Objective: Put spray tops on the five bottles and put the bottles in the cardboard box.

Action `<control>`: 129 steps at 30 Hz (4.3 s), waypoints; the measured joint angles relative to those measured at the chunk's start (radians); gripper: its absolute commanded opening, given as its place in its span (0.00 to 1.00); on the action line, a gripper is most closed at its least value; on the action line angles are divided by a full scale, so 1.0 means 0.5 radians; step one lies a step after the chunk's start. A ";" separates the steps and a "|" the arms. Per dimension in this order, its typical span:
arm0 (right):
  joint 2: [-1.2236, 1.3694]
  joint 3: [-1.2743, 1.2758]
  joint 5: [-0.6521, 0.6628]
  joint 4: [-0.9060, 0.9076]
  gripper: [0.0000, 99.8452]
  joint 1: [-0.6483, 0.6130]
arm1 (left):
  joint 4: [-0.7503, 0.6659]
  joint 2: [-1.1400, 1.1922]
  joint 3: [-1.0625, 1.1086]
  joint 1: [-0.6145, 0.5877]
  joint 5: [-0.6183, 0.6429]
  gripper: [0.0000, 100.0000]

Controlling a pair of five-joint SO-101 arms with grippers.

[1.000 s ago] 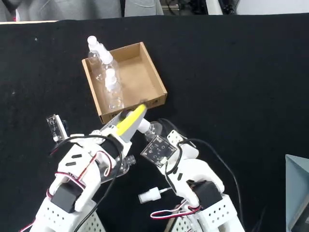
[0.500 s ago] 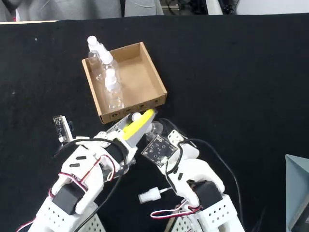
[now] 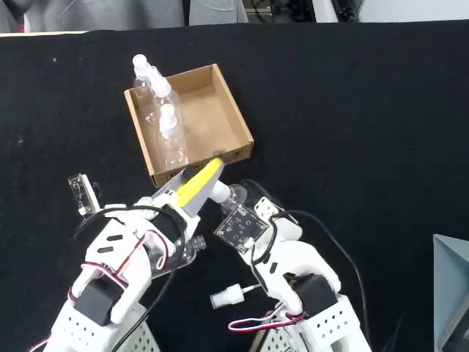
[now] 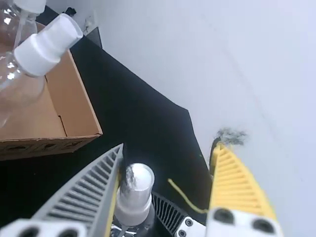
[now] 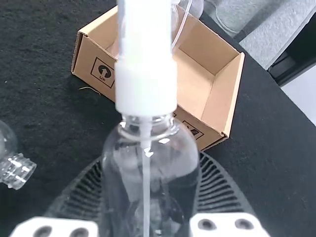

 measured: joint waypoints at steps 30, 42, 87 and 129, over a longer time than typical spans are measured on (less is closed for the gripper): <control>0.000 0.000 -0.242 -0.098 0.10 0.000 | 0.061 0.000 0.043 -0.534 -0.083 0.26; 0.000 0.000 -0.252 -0.101 0.10 0.000 | -0.273 0.000 0.347 -0.249 -0.353 0.26; 0.000 0.000 -0.252 -0.098 0.10 0.003 | 0.098 -0.028 0.233 0.018 -0.402 0.26; 0.000 0.000 -0.252 -0.098 0.10 0.000 | 0.586 0.000 -0.153 -0.160 -0.408 0.26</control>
